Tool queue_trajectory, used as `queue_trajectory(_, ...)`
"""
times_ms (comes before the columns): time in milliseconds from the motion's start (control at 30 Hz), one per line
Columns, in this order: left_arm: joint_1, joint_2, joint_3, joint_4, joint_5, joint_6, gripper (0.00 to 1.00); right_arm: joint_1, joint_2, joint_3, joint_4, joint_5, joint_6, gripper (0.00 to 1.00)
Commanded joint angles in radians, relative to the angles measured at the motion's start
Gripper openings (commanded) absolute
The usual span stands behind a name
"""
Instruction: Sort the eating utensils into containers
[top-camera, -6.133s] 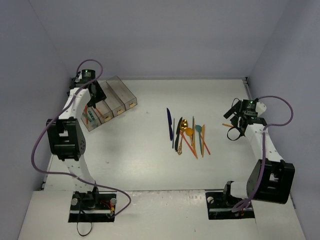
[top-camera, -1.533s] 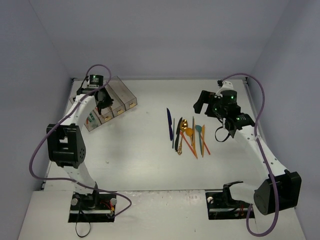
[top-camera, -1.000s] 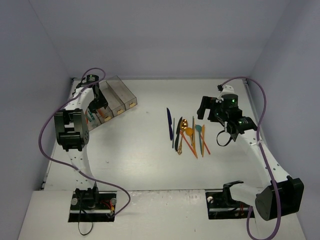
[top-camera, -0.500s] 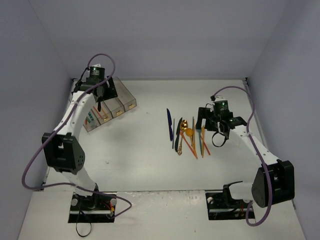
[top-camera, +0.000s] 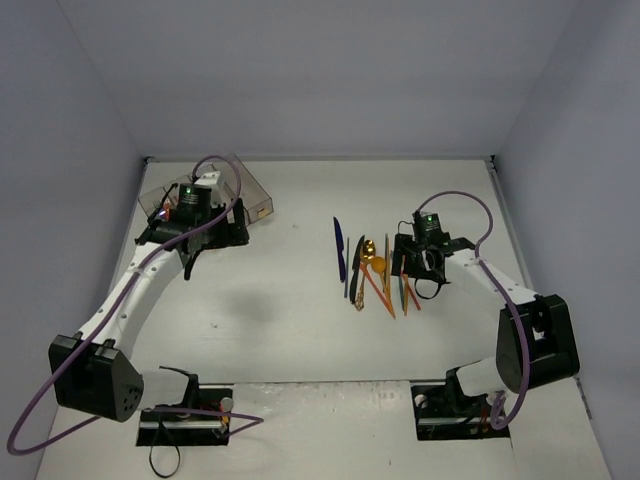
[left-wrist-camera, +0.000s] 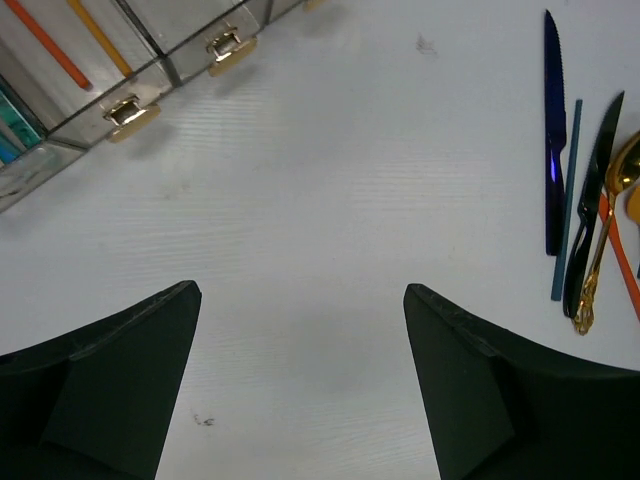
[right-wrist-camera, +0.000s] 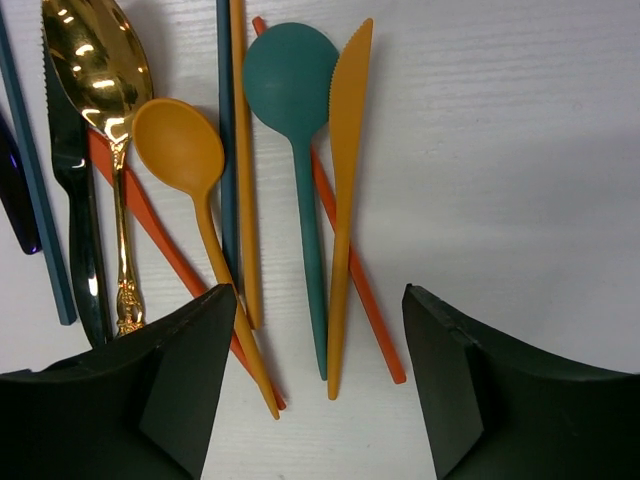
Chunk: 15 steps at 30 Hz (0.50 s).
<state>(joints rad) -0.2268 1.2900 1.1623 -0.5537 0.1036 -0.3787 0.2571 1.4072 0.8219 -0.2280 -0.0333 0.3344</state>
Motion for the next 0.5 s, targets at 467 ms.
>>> queue_trajectory(467, -0.031, -0.114, -0.108, 0.101, 0.093, 0.0, 0.8, -0.007, 0.038, -0.063, 0.013, 0.096, 0.072, 0.38)
